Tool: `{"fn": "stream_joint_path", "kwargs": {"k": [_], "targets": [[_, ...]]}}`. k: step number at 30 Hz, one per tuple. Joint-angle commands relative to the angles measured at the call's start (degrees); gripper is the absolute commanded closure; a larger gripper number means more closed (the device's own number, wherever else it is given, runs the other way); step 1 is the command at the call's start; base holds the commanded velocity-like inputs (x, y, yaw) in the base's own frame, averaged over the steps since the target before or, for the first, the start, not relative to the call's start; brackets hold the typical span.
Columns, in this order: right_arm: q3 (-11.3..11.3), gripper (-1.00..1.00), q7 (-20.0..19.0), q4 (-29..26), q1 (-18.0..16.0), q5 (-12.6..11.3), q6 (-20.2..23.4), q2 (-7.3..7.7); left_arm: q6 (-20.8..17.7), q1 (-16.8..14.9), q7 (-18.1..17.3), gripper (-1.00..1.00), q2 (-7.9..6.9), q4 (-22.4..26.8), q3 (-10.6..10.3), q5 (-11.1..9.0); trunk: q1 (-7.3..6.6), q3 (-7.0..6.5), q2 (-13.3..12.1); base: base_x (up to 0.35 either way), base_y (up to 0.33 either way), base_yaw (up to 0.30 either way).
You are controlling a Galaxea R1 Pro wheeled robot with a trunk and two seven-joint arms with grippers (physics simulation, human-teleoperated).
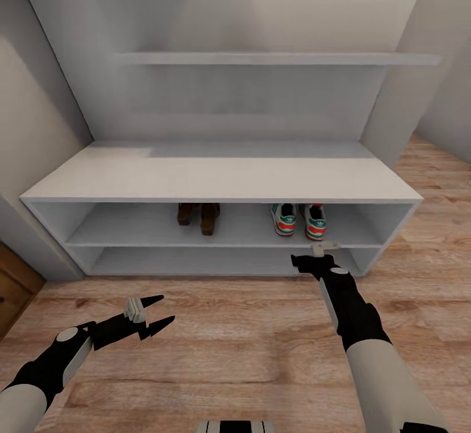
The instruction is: Pick up the two gym shoes and the two sandals from the corridor floor and place them onto the hallstand (shoe rack) in the corridor, making sure they are on the rack and not on the floor. Arrange them so the two gym shoes are next to each other and the two sandals are next to each other.
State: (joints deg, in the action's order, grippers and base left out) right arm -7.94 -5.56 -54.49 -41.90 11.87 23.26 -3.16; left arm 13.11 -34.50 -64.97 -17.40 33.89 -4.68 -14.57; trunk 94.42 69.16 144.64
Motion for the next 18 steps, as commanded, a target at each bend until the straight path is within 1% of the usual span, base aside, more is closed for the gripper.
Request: {"fn": "stream_joint_path", "kwargs": {"k": [1,2,4,6,9,13,18], "targets": [[-0.26,-1.00,-0.58,-0.10,-0.01,0.61,-1.49,-0.08,0.33,-0.04,0.05,-1.00,-0.09,-0.06,-0.42,-0.46,-0.03,-0.18,0.00,0.000,0.000,0.000],[-0.26,-1.00,-0.58,-0.10,0.01,0.61,-2.45,-0.08,0.33,-0.04,0.06,-1.00,-0.09,-0.05,-0.42,-0.46,-0.06,-0.40,-0.01,0.000,0.000,0.000],[-0.24,-1.00,-0.59,-0.05,0.09,0.61,-5.87,-0.09,0.33,-0.04,0.09,-1.00,-0.09,-0.05,-0.42,-0.46,-0.11,-0.87,-0.04,0.000,0.000,0.000],[-0.24,-1.00,-0.59,-0.02,0.13,0.61,-7.62,-0.10,0.33,-0.04,0.10,-1.00,-0.09,-0.08,-0.42,-0.46,-0.16,-1.42,-0.07,0.000,0.000,0.000],[-0.28,-1.00,-0.59,0.14,0.20,0.59,-8.66,-0.11,0.33,-0.04,0.10,-1.00,-0.09,-0.09,-0.42,-0.46,-0.24,-2.31,-0.11,0.000,0.000,0.000],[-0.31,-1.00,-0.59,0.60,0.71,0.48,-8.86,-0.16,0.33,-0.04,0.10,-1.00,-0.09,-0.09,-0.42,-0.46,-0.34,-3.56,-0.16,0.000,0.000,0.000],[-0.31,-1.00,-0.64,4.01,2.18,0.44,-9.17,-0.17,0.33,-0.04,0.10,-1.00,-0.09,-0.07,-0.42,-0.46,-0.47,-5.13,-0.23,0.000,0.000,0.000]]}}
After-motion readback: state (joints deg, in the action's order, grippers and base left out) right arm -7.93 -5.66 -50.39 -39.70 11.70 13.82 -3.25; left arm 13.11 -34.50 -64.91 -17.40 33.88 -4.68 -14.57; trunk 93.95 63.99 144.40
